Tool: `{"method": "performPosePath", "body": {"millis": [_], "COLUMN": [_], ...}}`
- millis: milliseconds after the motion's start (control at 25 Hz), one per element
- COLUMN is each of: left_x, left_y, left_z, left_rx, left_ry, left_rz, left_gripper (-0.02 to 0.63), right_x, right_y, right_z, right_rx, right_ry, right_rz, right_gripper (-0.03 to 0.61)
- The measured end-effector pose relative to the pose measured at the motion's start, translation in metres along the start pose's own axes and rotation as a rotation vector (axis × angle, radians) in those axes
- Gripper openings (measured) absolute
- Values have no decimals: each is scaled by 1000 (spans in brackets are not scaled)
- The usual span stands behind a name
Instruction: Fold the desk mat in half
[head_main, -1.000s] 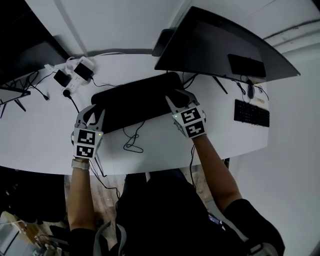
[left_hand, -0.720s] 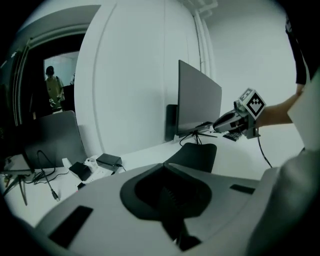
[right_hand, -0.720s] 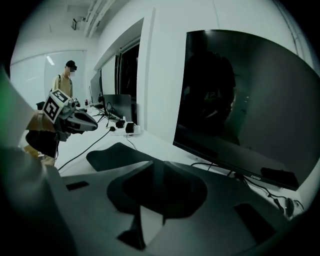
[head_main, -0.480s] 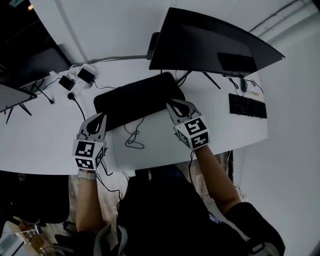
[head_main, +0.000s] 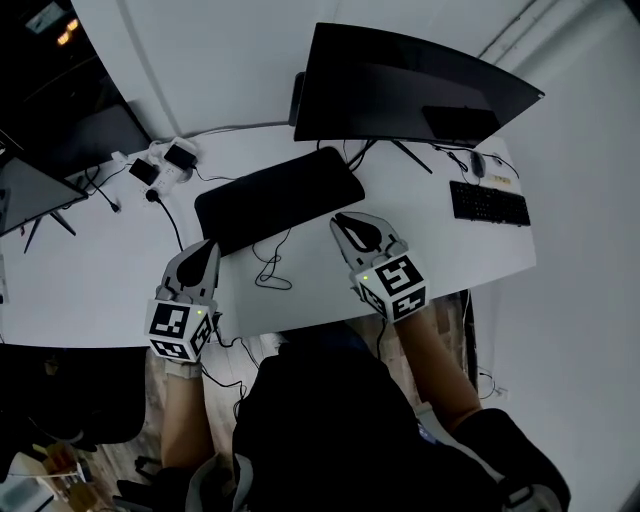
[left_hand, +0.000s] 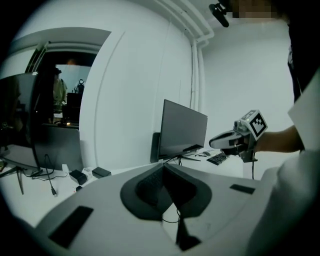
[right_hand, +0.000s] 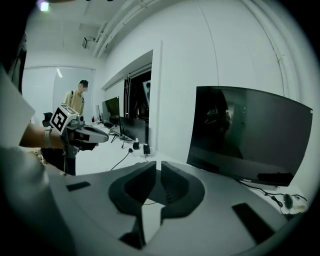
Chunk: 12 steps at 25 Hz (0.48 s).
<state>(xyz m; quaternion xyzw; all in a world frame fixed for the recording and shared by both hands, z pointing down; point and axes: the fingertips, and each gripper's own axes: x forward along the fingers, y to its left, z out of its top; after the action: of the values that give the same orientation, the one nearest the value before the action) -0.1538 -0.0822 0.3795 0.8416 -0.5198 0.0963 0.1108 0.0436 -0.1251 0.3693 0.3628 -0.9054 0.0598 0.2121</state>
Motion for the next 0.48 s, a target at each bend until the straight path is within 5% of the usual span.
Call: {"method": "performPosePath", "body": {"millis": [480], "left_x": [-50], "left_y": [-39], "left_z": [38], "left_rx": [49], "left_ry": [-101], "left_rz": [7], "left_gripper": [8], "right_x": [-52], "right_y": [58], "right_z": [32], "right_rx": [5], "right_ry": [-105], "right_rz": [55], "right_gripper": [40]}}
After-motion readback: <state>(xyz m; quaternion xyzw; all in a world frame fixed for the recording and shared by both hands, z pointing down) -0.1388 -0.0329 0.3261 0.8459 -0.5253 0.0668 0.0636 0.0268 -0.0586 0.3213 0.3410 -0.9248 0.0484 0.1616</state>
